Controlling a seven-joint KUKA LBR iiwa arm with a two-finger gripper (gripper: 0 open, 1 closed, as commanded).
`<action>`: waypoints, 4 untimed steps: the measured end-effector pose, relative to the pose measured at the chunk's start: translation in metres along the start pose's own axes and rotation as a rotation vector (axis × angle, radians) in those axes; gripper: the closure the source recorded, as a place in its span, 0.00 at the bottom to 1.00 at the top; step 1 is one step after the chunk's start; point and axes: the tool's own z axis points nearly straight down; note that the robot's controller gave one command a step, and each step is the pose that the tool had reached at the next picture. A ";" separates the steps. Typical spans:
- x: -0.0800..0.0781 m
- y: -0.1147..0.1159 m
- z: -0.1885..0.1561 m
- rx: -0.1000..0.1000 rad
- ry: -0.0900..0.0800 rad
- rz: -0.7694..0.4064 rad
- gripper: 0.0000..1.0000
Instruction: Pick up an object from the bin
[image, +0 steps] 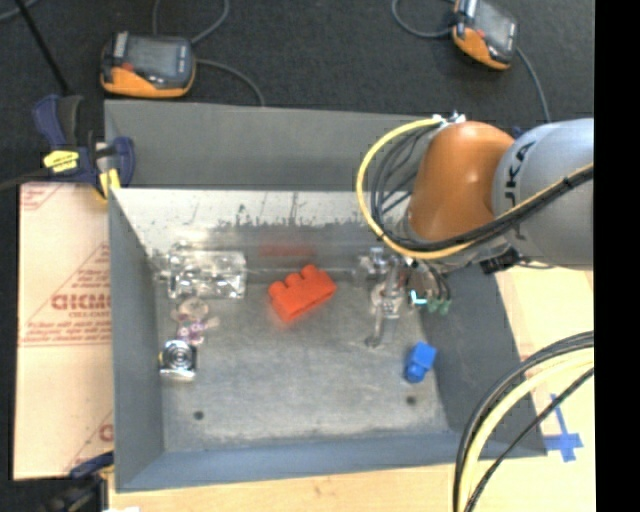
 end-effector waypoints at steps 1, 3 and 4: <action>-0.042 0.058 0.054 -0.004 -0.009 0.098 0.00; -0.056 0.074 0.065 0.001 -0.020 0.033 1.00; -0.014 0.057 -0.124 -0.002 -0.016 0.077 1.00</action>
Offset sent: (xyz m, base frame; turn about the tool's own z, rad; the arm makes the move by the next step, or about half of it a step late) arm 0.0410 0.0552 -0.0534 0.1020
